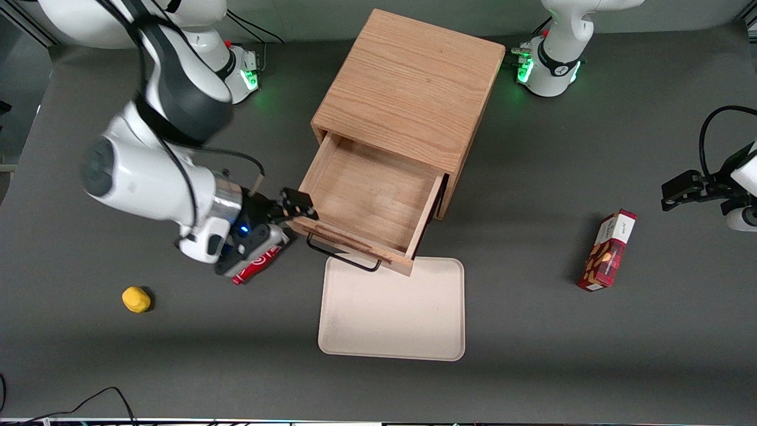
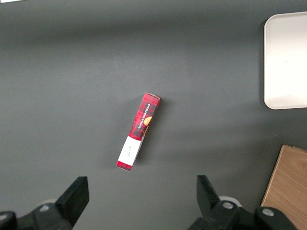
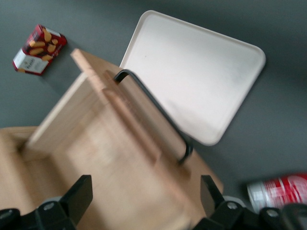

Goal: Open upper drawer

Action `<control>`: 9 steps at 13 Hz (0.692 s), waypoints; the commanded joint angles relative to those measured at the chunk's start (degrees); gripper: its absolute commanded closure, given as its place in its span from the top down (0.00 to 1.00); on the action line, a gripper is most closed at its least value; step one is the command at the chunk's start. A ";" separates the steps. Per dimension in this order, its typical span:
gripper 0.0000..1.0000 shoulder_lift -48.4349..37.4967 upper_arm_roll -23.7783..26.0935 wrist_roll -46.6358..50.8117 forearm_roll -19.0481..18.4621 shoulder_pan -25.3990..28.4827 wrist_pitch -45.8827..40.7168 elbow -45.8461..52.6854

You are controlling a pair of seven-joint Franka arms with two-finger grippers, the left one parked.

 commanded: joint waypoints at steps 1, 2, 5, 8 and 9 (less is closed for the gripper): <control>1.00 -9.21 -8.62 4.00 -0.60 0.23 -10.95 2.16; 1.00 -12.03 -11.54 3.48 -4.88 0.32 -15.24 1.81; 1.00 -18.89 -18.66 2.41 -13.62 0.23 -18.27 -1.70; 1.00 -26.44 -23.23 2.68 -14.24 -0.29 -7.87 -11.33; 1.00 -30.21 -25.26 2.68 -13.89 -0.20 -2.94 -17.73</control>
